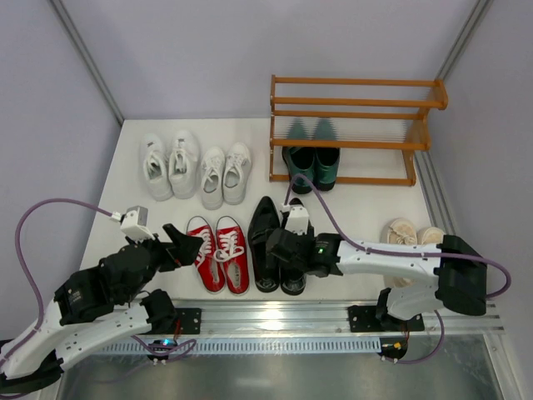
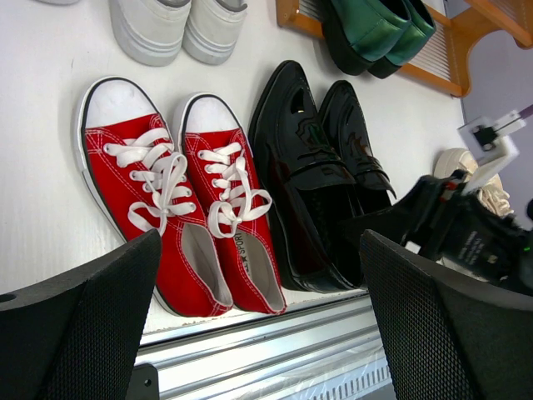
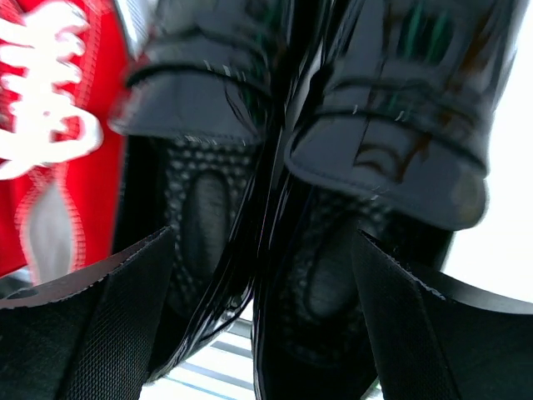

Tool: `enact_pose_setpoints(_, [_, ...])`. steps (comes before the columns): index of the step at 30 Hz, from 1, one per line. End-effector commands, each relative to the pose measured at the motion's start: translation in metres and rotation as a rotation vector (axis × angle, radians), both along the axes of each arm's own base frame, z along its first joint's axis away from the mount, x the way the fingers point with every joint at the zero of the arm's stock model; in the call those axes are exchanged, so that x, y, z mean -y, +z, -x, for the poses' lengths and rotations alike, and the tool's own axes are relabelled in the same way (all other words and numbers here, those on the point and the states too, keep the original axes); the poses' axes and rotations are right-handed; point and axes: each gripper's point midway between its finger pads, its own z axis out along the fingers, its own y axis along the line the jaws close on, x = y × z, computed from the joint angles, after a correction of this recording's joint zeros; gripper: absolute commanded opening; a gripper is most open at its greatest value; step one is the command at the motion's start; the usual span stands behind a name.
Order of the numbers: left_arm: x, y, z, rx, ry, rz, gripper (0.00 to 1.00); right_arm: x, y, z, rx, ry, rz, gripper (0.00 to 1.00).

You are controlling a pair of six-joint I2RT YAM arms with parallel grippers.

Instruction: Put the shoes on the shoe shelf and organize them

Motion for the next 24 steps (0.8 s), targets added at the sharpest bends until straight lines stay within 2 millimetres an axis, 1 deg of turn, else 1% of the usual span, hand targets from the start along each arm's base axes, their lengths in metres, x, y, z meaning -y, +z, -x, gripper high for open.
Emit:
enact_pose_setpoints(1, [0.000,0.006,-0.002,0.015,0.010,0.018,1.00,-0.017,-0.004,0.005,-0.036,-0.086,-0.056,0.87])
enact_pose_setpoints(3, [-0.003,0.004,0.000,0.012,0.013,0.018,1.00,-0.018,-0.018,0.008,-0.058,-0.096,-0.023,0.87])
enact_pose_setpoints(5, [-0.003,0.003,0.000,0.011,0.013,0.025,1.00,-0.019,-0.025,0.009,-0.068,-0.100,-0.017,0.86])
enact_pose_setpoints(6, [-0.005,0.003,0.001,0.014,0.018,0.028,1.00,-0.021,-0.031,0.009,-0.072,-0.100,-0.009,0.86])
enact_pose_setpoints(10, [-0.006,0.001,0.000,0.014,0.021,0.028,1.00,-0.028,-0.045,0.009,-0.091,-0.091,0.013,0.80])
enact_pose_setpoints(11, [-0.005,0.002,0.000,0.014,0.021,0.028,1.00,-0.030,-0.047,0.010,-0.097,-0.086,0.016,0.78])
enact_pose_setpoints(12, [-0.005,0.001,0.000,0.014,0.021,0.026,1.00,-0.031,-0.055,0.011,-0.113,-0.081,0.034,0.72])
enact_pose_setpoints(14, [-0.004,0.001,-0.001,0.016,0.020,0.020,1.00,-0.035,-0.059,0.012,-0.123,-0.080,0.042,0.67])
enact_pose_setpoints(17, [-0.003,-0.001,-0.001,0.014,0.019,0.014,1.00,-0.035,-0.071,0.014,-0.148,-0.081,0.066,0.60])
enact_pose_setpoints(19, [-0.003,-0.001,-0.002,0.015,0.018,0.012,1.00,-0.034,-0.078,0.017,-0.162,-0.079,0.081,0.58])
enact_pose_setpoints(22, [-0.004,-0.003,-0.002,0.014,0.020,0.009,1.00,-0.032,-0.085,0.019,-0.176,-0.083,0.096,0.51])
enact_pose_setpoints(24, [-0.004,-0.003,-0.002,0.015,0.020,0.011,1.00,-0.029,-0.089,0.021,-0.187,-0.080,0.113,0.41])
